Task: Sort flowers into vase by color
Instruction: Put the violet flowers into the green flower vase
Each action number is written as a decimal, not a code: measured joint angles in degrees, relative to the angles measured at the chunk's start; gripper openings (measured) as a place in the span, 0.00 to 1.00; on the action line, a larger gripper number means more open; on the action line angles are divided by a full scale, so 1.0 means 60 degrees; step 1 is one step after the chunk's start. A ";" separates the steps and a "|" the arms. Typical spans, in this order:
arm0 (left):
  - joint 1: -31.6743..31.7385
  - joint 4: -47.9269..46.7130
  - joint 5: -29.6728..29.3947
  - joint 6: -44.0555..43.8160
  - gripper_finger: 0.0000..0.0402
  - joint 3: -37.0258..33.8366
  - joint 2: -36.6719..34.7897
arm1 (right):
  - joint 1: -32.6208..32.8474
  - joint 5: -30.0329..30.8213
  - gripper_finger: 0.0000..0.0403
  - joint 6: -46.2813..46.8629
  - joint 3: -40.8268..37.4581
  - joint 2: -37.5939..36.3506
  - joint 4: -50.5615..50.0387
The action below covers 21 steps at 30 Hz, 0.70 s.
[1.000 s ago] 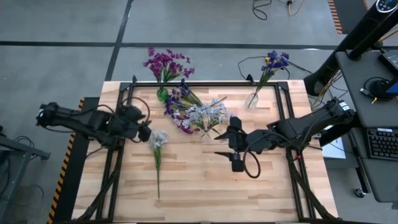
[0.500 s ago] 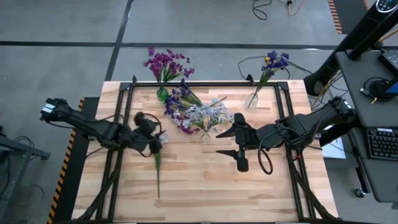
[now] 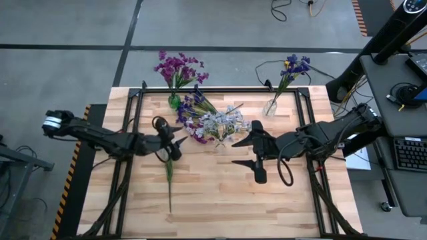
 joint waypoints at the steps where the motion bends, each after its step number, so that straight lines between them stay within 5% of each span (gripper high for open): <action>1: 0.0098 0.0042 0.0019 0.0111 0.51 -0.0017 0.0043 | 0.0000 0.0002 0.58 -0.0001 0.0000 -0.0008 0.0066; 12: 0.0532 0.0051 -0.0117 0.0590 0.59 -0.0022 0.0119 | -0.0262 0.0156 0.58 -0.0532 0.0488 -0.0382 0.0661; 18: 0.0528 -0.0507 -0.0114 0.0986 0.59 0.0317 -0.0383 | -0.1392 0.2501 0.58 -0.2350 0.2429 -0.0137 -0.1164; 21: 0.0491 -0.1883 -0.0110 0.0823 0.59 0.0850 -0.0769 | -0.2428 0.2824 0.56 -0.3336 0.3393 0.0044 -0.2730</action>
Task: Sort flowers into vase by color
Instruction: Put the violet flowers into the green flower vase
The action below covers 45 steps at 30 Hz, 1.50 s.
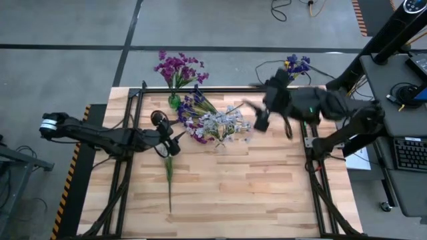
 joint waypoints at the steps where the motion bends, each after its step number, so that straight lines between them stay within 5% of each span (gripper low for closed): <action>1: -0.0030 -0.0575 -0.0002 -0.0157 0.59 0.0198 -0.0140 | -0.0373 -0.0071 0.56 -0.0262 0.0231 0.0029 -0.0585; 6: -0.0337 -0.2847 0.0000 -0.1148 0.59 0.0993 -0.0601 | -0.2445 -0.1316 0.53 -0.0657 0.0537 -0.0012 -0.2985; 12: -0.0710 -0.3212 -0.0011 -0.1215 0.59 0.1225 -0.1229 | -0.4208 -0.3585 0.51 -0.0529 -0.0912 -0.0011 -0.3485; 28: -0.0979 -0.4831 -0.0033 -0.2418 0.59 0.1186 -0.3473 | -0.6251 -0.5687 0.51 -0.2129 -0.6715 -0.0252 0.2311; 45: -0.0979 -0.4808 -0.0034 -0.2460 0.59 0.1175 -0.3174 | -0.6146 -0.5873 0.51 -0.1728 -0.8280 -0.0223 0.4124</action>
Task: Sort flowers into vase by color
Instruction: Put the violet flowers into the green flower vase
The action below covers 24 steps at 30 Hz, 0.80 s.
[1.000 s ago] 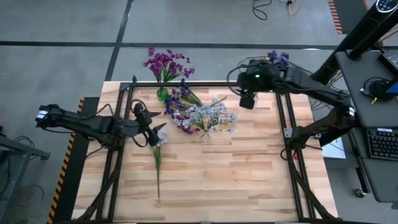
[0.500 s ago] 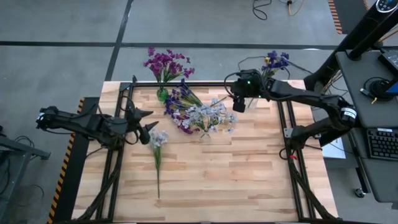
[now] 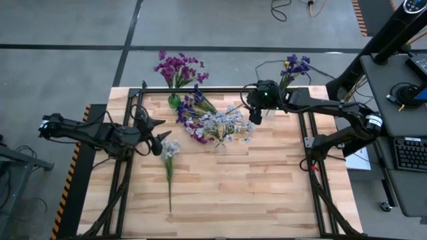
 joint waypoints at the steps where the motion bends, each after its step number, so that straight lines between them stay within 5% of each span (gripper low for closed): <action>1: 0.0000 0.0002 0.0000 0.0000 0.59 0.0000 0.0029 | 0.0033 -0.0007 0.51 0.0051 -0.0103 0.0001 0.0077; 24: 0.0000 0.0016 -0.0006 -0.0040 0.59 -0.0004 0.0158 | 0.0431 -0.0260 0.51 0.0983 -0.1466 0.0661 0.3787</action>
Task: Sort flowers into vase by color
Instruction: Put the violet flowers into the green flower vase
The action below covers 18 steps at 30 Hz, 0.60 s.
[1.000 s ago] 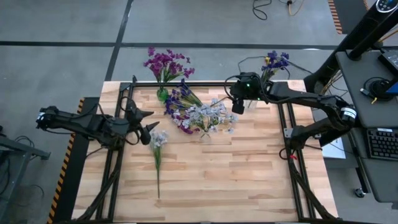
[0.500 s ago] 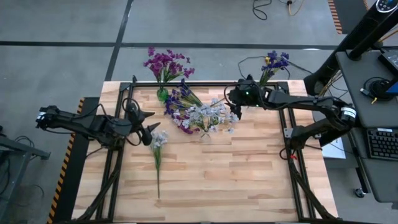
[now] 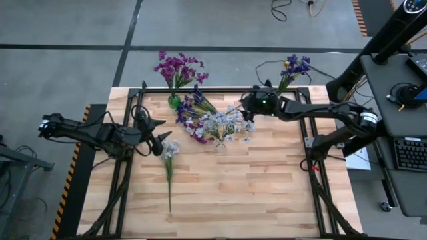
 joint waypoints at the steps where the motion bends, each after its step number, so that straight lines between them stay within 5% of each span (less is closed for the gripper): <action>1: 0.0000 -0.0003 0.0000 0.0000 0.59 0.0000 0.0000 | 0.0028 0.0001 0.51 -0.0001 0.0000 0.0196 0.0049; 18: 0.0000 -0.0025 0.0000 -0.0004 0.59 -0.0004 0.0011 | 0.0082 -0.0913 0.51 0.0196 0.0000 0.2542 0.1993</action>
